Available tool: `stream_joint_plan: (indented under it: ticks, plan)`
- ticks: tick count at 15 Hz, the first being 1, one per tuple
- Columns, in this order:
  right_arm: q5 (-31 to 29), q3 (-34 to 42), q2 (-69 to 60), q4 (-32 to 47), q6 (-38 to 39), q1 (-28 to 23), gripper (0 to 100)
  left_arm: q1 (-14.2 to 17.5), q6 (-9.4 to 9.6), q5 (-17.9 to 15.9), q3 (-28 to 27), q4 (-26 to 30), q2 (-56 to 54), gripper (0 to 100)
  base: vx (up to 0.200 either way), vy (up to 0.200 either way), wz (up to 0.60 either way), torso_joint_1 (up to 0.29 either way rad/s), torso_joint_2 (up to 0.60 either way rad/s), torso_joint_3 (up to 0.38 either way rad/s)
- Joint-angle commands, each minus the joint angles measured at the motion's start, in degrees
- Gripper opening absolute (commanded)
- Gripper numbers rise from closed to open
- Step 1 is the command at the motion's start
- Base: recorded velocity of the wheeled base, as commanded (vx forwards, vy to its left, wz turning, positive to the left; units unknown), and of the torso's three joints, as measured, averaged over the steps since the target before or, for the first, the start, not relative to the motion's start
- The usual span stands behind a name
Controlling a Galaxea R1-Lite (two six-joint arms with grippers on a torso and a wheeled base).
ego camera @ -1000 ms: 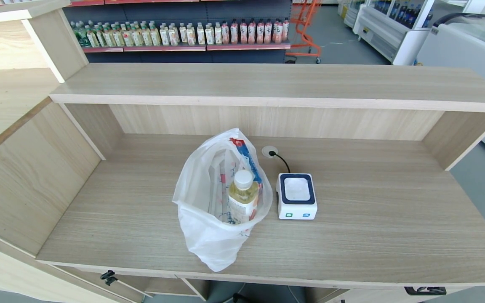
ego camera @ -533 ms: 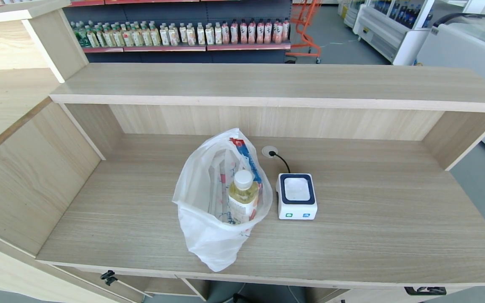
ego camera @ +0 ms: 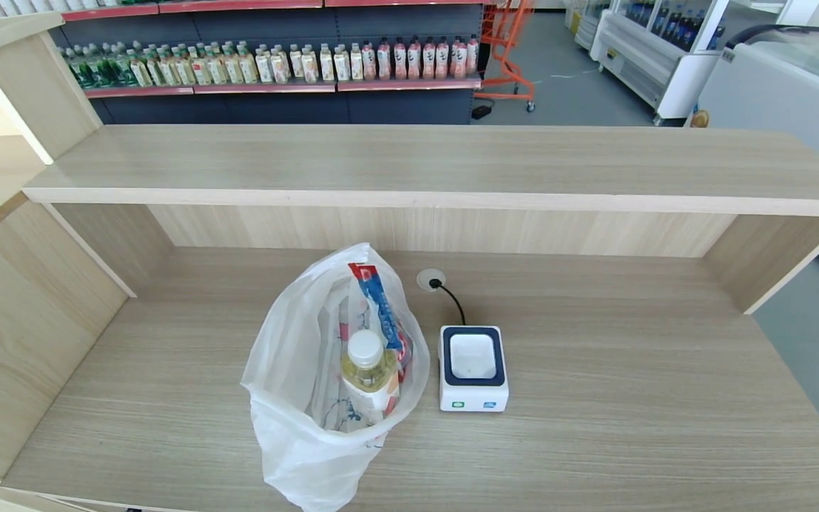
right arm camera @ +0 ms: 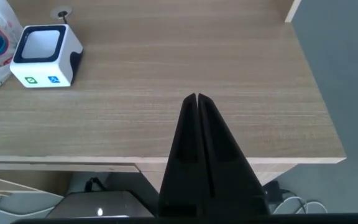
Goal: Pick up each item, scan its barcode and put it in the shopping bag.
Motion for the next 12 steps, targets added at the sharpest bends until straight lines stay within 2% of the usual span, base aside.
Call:
stream_joint_plan:
  ticks: [1, 12]
  plan:
    - [0.0, 0.0, 0.2, 0.0, 0.0, 0.0, 0, 0.1, 0.02, 0.0, 0.0, 0.0, 0.1, 100, 0.000, 0.000, 0.00, 0.000, 0.00, 0.000]
    - [0.0, 0.0, 0.2, 0.0, -0.1, 0.0, 0, 0.1, 0.02, 0.0, 0.0, 0.0, 0.1, 100, 0.000, 0.000, 0.00, 0.000, 0.00, 0.000]
